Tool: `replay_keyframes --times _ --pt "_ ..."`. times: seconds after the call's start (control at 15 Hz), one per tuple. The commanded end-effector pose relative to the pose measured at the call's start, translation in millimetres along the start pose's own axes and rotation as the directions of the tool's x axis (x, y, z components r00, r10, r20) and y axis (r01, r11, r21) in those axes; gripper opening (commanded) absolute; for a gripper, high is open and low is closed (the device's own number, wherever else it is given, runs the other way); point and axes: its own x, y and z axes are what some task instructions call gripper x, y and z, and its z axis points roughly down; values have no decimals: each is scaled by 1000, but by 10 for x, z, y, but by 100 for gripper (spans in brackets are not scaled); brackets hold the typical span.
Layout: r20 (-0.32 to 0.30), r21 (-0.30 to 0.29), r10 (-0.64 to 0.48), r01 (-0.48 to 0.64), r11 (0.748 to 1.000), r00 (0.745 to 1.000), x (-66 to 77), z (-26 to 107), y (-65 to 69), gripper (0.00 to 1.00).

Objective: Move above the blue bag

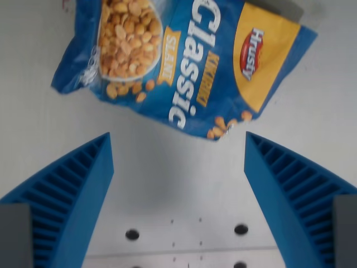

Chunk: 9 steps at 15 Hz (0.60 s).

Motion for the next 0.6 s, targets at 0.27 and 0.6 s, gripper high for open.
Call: replay_keyframes --times 0.27,0.6 --pt "24 -2 -39 39 999 999 247 202 78 100" --pt "6 3 -48 48 999 999 353 400 119 100"
